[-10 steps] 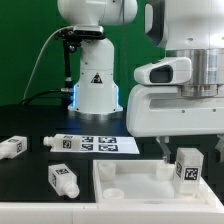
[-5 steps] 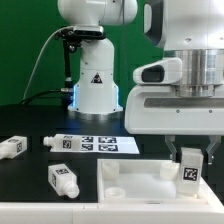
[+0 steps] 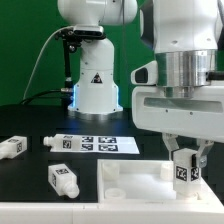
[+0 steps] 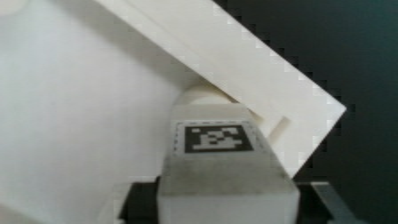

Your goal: Assemble one leg

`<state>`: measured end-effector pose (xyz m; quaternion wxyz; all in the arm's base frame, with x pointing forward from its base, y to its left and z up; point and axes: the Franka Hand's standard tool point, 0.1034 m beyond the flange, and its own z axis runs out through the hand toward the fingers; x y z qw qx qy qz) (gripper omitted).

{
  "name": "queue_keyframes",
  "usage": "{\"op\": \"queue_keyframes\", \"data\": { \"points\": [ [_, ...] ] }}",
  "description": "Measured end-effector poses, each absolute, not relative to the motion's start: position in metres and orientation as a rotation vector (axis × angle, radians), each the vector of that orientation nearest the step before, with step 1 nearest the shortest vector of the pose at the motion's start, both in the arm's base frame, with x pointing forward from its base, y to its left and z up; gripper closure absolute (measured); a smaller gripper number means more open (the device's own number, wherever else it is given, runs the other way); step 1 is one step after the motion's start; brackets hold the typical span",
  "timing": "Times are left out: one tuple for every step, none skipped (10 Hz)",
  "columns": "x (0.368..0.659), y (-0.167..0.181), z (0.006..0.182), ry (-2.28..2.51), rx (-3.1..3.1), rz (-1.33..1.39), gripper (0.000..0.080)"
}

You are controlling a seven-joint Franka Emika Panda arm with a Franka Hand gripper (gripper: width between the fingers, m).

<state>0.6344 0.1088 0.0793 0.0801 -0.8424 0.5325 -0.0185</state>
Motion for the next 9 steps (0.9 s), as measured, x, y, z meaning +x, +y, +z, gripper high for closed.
{"op": "queue_keyframes", "data": {
  "points": [
    [0.634,0.1134,0.0787,1.74,-2.407,-0.031,0.0509],
    [0.634,0.1137,0.0788,1.777,-2.378,-0.027,0.0509],
    [0.6343,0.1132,0.0788,1.803,-2.358,-0.025,0.0509],
    [0.6342,0.1133,0.0788,1.753,-2.395,-0.03,0.0461],
    [0.6344,0.1132,0.079,1.728,-2.416,-0.035,0.0304],
    [0.6356,0.113,0.0801,1.52,-2.557,-0.061,0.02],
    [0.6348,0.1146,0.0796,1.286,-2.694,-0.084,0.02],
    [0.6329,0.1158,0.078,1.063,-2.801,-0.099,0.0165],
    [0.6317,0.1144,0.0764,0.892,-2.866,-0.108,0.0152]
  ]
}}
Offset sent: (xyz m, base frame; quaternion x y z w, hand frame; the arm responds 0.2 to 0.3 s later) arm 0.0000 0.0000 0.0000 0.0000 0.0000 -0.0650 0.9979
